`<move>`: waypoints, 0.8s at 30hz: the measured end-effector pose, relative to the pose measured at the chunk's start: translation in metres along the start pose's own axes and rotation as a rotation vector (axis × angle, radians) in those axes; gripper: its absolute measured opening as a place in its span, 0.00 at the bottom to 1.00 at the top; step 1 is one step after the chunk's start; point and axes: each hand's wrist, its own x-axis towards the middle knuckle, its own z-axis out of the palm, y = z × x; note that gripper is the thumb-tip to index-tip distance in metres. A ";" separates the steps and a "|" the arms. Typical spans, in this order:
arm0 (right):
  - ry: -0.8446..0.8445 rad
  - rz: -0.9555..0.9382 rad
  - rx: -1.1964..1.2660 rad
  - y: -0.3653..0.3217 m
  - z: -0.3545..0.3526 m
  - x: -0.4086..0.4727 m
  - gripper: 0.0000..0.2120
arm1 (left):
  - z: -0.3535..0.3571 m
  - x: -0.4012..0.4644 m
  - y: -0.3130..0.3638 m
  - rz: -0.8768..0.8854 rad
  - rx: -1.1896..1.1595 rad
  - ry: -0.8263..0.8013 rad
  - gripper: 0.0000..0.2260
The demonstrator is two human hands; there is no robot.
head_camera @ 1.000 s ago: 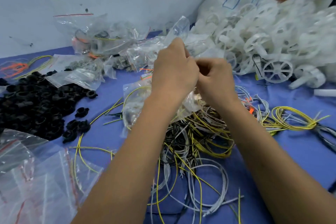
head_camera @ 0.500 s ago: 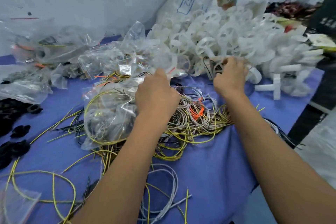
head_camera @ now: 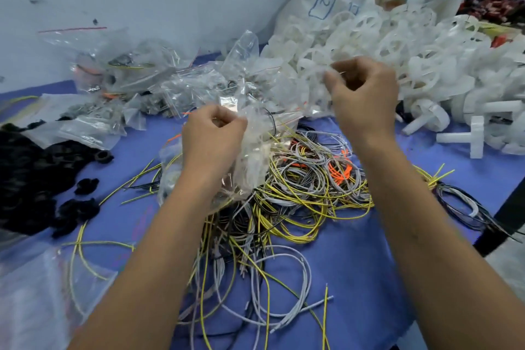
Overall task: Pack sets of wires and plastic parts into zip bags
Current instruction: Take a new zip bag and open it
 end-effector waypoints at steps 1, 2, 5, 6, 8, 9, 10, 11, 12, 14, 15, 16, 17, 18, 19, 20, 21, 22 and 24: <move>-0.075 0.070 0.176 -0.011 0.010 -0.010 0.04 | -0.012 0.003 0.002 -0.044 -0.093 0.012 0.09; -0.168 0.153 0.353 -0.021 0.022 -0.022 0.03 | -0.026 0.006 0.004 -0.086 -0.178 0.032 0.09; -0.409 0.315 0.727 -0.046 0.056 -0.057 0.04 | -0.067 0.016 0.017 -0.154 -0.361 0.109 0.10; -0.472 0.324 0.794 -0.053 0.065 -0.068 0.04 | -0.077 0.018 0.021 -0.157 -0.415 0.123 0.11; -0.584 0.321 0.869 -0.068 0.082 -0.087 0.03 | -0.099 0.017 0.028 -0.116 -0.467 0.141 0.14; -0.624 0.315 0.875 -0.076 0.090 -0.095 0.03 | -0.111 0.016 0.031 -0.084 -0.455 0.155 0.14; -0.650 0.306 0.869 -0.083 0.097 -0.100 0.03 | -0.121 0.015 0.036 -0.045 -0.431 0.172 0.15; -0.668 0.294 0.865 -0.090 0.102 -0.104 0.04 | -0.131 0.014 0.040 0.002 -0.414 0.196 0.15; -0.683 0.282 0.868 -0.096 0.107 -0.107 0.04 | -0.142 0.014 0.043 0.062 -0.408 0.235 0.15; -0.698 0.265 0.890 -0.103 0.113 -0.110 0.03 | -0.161 0.014 0.050 0.203 -0.401 0.334 0.14; -0.699 0.260 0.894 -0.105 0.115 -0.111 0.03 | -0.166 0.014 0.052 0.283 -0.371 0.377 0.13; -0.697 0.258 0.891 -0.105 0.117 -0.112 0.03 | -0.169 0.016 0.052 0.359 -0.315 0.401 0.12; -0.690 0.258 0.877 -0.104 0.119 -0.113 0.03 | -0.167 0.018 0.050 0.416 -0.241 0.400 0.11; -0.673 0.263 0.847 -0.101 0.121 -0.114 0.03 | -0.161 0.019 0.046 0.437 -0.150 0.369 0.10; -0.638 0.272 0.800 -0.096 0.123 -0.114 0.03 | -0.152 0.021 0.039 0.416 -0.045 0.304 0.10; -0.585 0.281 0.731 -0.090 0.124 -0.115 0.03 | -0.140 0.022 0.028 0.360 0.058 0.214 0.09; -0.516 0.292 0.646 -0.082 0.126 -0.115 0.03 | -0.128 0.023 0.014 0.283 0.140 0.124 0.09; -0.442 0.303 0.559 -0.073 0.126 -0.114 0.03 | -0.118 0.023 -0.001 0.201 0.186 0.056 0.08; -0.300 0.336 0.471 -0.058 0.125 -0.113 0.03 | -0.103 0.024 -0.028 0.050 0.198 -0.035 0.07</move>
